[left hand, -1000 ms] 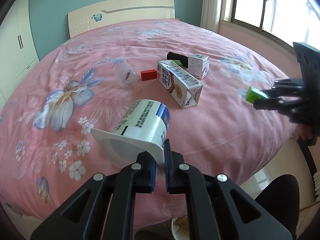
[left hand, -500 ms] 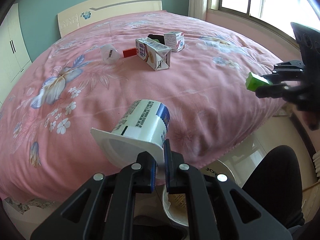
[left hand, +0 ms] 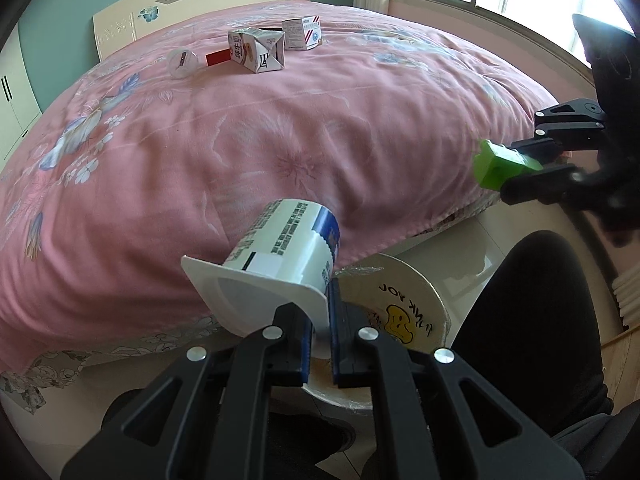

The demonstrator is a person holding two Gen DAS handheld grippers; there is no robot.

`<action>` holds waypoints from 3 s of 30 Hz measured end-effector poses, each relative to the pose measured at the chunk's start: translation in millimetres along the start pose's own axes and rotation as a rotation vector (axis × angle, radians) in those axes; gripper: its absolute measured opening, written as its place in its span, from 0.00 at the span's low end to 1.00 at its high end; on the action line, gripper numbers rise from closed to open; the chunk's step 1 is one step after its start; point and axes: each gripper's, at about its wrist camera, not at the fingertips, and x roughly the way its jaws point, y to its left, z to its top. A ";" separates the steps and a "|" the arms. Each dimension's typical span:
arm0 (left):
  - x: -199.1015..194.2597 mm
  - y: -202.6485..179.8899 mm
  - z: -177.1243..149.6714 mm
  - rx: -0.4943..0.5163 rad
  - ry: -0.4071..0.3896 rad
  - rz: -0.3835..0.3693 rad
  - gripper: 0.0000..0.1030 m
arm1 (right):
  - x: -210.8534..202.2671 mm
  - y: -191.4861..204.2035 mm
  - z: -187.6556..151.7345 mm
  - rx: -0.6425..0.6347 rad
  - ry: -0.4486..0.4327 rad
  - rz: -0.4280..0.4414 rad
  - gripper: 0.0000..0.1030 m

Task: Collect trash
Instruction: 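Carry the green brick and yogurt cup with both tools over the trash bin, then open the left tool dropping the yogurt cup while the right tool drops the green brick, then move both open tools back over the bed toward the remaining items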

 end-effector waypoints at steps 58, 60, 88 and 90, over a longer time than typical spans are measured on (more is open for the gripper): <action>185.1 -18.9 -79.7 -0.130 0.456 -0.231 0.09 | 193.8 -11.6 -57.4 0.236 0.381 0.120 0.21; 186.9 -18.5 -78.8 -0.136 0.454 -0.222 0.09 | 197.7 -14.3 -57.8 0.265 0.393 0.109 0.22; 186.2 -23.3 -85.5 -0.161 0.455 -0.176 0.96 | 169.0 -26.7 -82.0 0.406 0.356 0.039 0.94; 181.0 -24.0 -85.1 -0.158 0.443 -0.180 0.96 | 165.4 -26.1 -81.3 0.407 0.346 0.041 0.94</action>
